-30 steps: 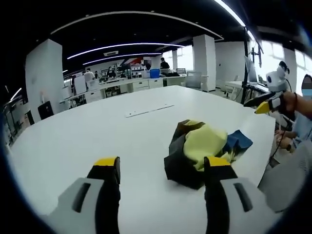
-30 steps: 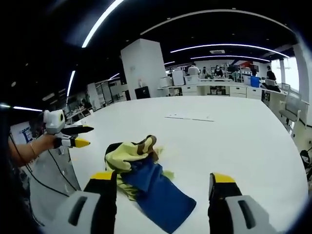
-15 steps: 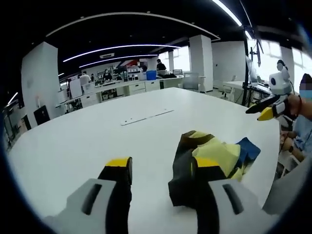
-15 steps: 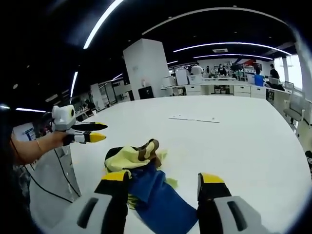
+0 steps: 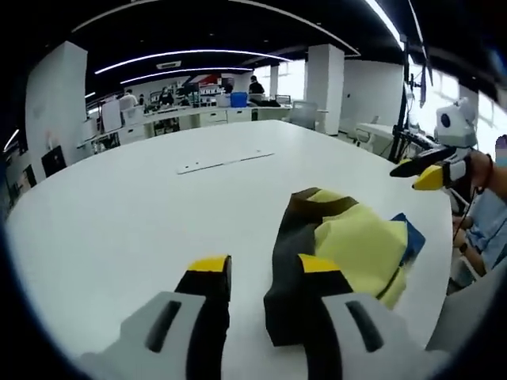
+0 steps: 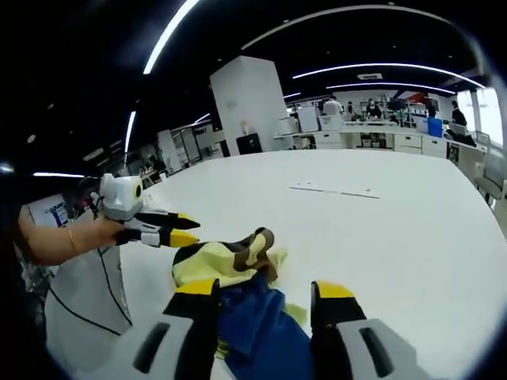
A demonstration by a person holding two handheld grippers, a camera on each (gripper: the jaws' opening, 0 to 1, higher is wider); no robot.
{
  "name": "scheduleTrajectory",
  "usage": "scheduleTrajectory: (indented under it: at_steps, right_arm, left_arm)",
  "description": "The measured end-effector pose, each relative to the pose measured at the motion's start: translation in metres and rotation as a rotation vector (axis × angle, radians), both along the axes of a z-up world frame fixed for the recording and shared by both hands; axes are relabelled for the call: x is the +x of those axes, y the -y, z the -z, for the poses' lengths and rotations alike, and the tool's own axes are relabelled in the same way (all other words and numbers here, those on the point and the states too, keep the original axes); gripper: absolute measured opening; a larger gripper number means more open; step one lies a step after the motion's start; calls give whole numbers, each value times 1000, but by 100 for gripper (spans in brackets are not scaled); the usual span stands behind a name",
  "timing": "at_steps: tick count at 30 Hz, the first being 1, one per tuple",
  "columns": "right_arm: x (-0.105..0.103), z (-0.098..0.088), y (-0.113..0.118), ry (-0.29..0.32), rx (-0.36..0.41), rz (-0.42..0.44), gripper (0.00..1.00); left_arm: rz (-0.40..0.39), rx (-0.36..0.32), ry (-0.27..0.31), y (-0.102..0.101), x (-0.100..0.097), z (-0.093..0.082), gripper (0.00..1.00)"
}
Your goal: Fold the garment on the visible template until the final outline fits inside the template.
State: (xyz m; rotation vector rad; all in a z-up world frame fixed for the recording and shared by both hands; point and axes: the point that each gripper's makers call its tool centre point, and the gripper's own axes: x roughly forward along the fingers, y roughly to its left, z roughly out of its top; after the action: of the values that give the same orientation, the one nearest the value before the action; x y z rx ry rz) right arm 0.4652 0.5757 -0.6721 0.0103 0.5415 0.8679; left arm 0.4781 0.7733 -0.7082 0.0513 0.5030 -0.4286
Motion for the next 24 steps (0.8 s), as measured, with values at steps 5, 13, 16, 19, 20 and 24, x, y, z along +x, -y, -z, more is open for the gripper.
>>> scheduleTrajectory:
  at_steps: [5, 13, 16, 19, 20, 24]
  right_arm:
    - [0, 12, -17, -14, -20, -42, 39]
    - [-9, 39, -37, -70, -49, -103, 29]
    - [-11, 48, -42, -90, -49, -109, 25]
    - [-12, 54, -45, -108, -54, -109, 20]
    - [-12, 55, -47, -115, -47, -111, 18]
    - [-14, 60, -52, -141, -41, -122, 12]
  left_arm:
    - [14, -7, -15, 3, -2, 7, 25]
    - [57, -20, -46, 18, -8, 20, 17]
    - [64, -51, -60, 23, -10, 24, 13]
    - [72, -53, -84, 27, -11, 30, 12]
    - [74, -55, -93, 27, -12, 32, 12]
    - [65, -72, -105, 26, -12, 37, 14]
